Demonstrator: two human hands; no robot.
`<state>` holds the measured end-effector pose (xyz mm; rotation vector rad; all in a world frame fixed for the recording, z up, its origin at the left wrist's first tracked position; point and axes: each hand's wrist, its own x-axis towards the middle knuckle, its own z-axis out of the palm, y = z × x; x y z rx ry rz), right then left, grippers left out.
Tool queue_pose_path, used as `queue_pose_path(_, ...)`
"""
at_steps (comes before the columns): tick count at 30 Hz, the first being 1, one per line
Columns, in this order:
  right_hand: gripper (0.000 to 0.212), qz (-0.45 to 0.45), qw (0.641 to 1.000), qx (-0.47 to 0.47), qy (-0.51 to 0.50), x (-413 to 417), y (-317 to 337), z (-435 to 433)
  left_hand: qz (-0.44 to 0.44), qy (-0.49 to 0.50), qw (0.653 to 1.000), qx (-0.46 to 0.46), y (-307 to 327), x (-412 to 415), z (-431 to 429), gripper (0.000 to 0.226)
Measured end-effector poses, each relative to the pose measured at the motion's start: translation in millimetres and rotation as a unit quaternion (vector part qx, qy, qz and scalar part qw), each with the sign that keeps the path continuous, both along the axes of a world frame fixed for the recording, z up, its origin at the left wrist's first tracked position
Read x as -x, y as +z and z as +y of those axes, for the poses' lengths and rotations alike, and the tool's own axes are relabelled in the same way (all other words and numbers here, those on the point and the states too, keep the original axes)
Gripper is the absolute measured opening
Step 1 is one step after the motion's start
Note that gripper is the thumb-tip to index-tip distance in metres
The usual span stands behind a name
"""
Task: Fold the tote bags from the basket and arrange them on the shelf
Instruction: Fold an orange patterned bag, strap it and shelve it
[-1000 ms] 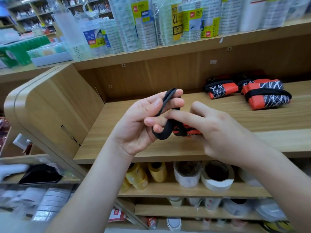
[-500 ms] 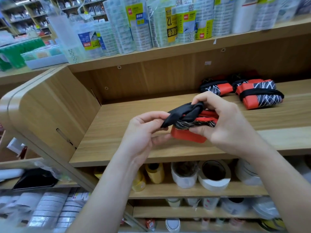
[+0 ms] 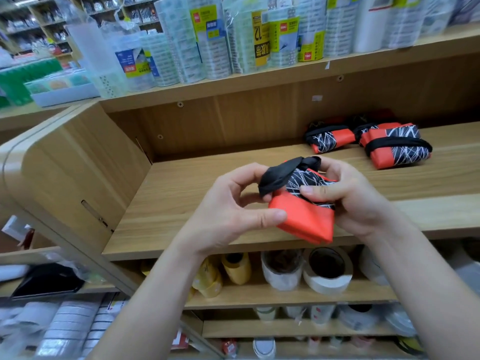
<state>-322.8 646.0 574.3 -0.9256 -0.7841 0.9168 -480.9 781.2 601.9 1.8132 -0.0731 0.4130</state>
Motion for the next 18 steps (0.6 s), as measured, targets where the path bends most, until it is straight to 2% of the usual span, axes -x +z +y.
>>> queue_pose_path(3, 0.069, 0.051, 0.998, -0.017, -0.024, 5, -6, -1, 0.023, -0.002, 0.999, -0.040, -5, 5, -1, 0.050)
queue_pose_path(6, 0.053, 0.107, 0.992, -0.032, -0.062, 18, -8, -1, 0.008, 0.051, 0.997, -0.050, -9, 3, -6, 0.044)
queue_pose_path(11, 0.045, 0.160, 0.978, -0.060, -0.120, 31, -4, 3, -0.047, 0.126, 0.979, -0.153, -9, -4, -6, 0.035)
queue_pose_path(15, 0.049, 0.208, 0.963, -0.082, -0.153, 39, -5, 6, -0.086, 0.164, 0.961, -0.208, -8, -10, -6, 0.030)
queue_pose_path(17, 0.050, 0.227, 0.956, -0.093, -0.158, 41, -1, 8, -0.081, 0.176, 0.965, -0.176, -5, -14, -9, 0.028)
queue_pose_path(18, 0.051, 0.244, 0.953, -0.094, -0.153, 42, 0, 9, -0.074, 0.176, 0.974, -0.122, -5, -18, -11, 0.027)
